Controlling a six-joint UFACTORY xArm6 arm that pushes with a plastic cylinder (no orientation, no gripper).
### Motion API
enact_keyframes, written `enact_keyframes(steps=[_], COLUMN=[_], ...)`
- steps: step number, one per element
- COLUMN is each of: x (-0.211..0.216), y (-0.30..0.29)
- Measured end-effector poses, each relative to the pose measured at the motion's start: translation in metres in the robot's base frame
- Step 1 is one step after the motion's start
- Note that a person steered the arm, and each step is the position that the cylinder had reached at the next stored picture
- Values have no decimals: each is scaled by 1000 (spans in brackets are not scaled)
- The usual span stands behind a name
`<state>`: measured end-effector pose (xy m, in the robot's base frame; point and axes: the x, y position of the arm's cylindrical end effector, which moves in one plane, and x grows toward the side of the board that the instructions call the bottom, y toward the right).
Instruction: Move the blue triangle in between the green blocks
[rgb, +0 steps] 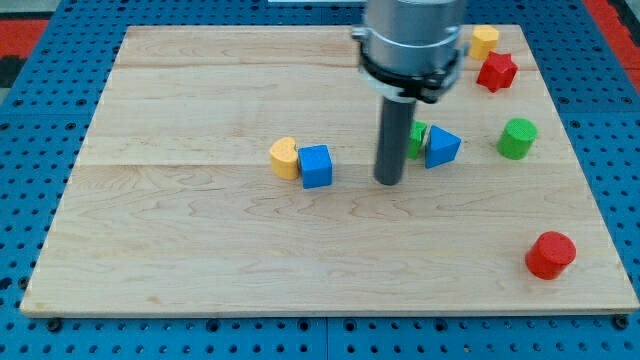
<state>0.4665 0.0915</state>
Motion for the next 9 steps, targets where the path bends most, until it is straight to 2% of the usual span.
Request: enact_keyframes(steps=[5, 7, 9], x=[-31, 0, -34], y=[29, 34, 45])
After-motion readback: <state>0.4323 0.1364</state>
